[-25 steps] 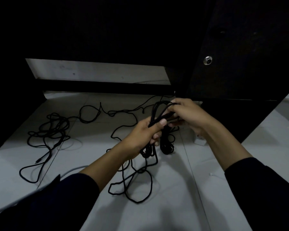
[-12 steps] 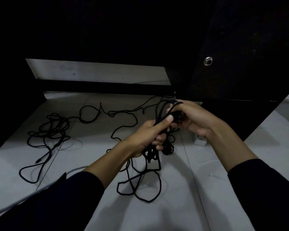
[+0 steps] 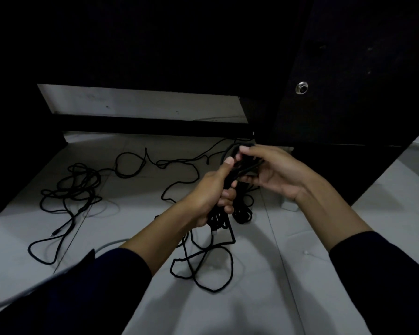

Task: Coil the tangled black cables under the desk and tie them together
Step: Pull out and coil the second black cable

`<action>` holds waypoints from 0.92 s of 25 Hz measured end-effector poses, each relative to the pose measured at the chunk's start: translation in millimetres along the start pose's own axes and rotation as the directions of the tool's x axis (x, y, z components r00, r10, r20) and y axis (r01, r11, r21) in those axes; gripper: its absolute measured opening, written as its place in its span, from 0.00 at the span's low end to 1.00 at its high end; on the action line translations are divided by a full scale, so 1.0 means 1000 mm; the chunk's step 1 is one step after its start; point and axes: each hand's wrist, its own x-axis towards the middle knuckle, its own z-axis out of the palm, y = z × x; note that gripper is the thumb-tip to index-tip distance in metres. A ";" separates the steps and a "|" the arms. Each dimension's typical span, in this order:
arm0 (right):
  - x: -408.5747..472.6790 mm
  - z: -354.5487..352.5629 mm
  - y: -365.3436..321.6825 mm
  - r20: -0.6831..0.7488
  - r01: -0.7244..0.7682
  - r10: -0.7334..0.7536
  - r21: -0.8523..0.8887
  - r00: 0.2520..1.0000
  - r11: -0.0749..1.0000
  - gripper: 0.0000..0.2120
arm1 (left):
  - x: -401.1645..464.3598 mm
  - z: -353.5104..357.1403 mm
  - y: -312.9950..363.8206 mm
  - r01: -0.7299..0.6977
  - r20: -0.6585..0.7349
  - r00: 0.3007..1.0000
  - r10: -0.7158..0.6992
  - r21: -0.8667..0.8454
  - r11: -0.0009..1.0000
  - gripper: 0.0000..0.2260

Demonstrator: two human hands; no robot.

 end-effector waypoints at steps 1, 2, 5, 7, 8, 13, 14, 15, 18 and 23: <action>-0.001 -0.001 0.001 0.021 -0.014 0.013 0.041 1.000 0.999 0.06 | 0.000 0.001 -0.001 0.003 -0.015 1.000 -0.002 0.009 1.000 0.20; -0.002 -0.003 0.001 0.048 -0.027 0.023 0.095 0.999 0.995 0.07 | 0.001 0.001 -0.001 0.001 -0.024 1.000 0.000 0.020 1.000 0.19; -0.006 -0.008 0.004 0.160 -0.041 -0.005 0.280 0.987 0.959 0.12 | 0.002 0.000 0.000 -0.009 -0.020 1.000 0.009 0.018 1.000 0.17; -0.007 -0.009 0.005 0.192 -0.014 -0.044 0.290 0.980 0.957 0.16 | 0.002 0.000 0.001 0.004 -0.024 1.000 -0.004 0.006 1.000 0.20; -0.007 -0.008 0.006 0.179 0.012 -0.060 0.260 0.982 0.965 0.17 | 0.002 0.000 0.001 0.006 -0.025 1.000 -0.006 0.001 1.000 0.21; -0.004 -0.004 0.009 0.064 0.105 -0.113 0.123 0.991 0.987 0.08 | -0.002 0.003 0.003 -0.031 0.008 0.999 0.031 0.006 0.999 0.17; -0.003 -0.002 0.009 0.045 0.109 -0.114 0.093 0.992 0.990 0.06 | -0.002 0.004 0.004 -0.031 0.008 0.999 0.031 0.017 0.999 0.17; -0.002 -0.001 0.008 0.018 0.111 -0.112 0.054 0.994 0.992 0.05 | -0.003 0.005 0.004 -0.026 0.006 1.000 0.026 0.028 0.999 0.19; -0.001 0.005 0.006 -0.112 0.112 -0.124 -0.109 0.986 0.988 0.05 | -0.001 0.007 0.002 -0.035 -0.023 0.999 0.038 0.098 0.995 0.23; 0.003 0.014 0.003 -0.326 0.080 -0.134 -0.175 0.936 0.981 0.06 | 0.000 0.009 0.001 -0.114 0.014 0.994 0.113 0.098 0.989 0.24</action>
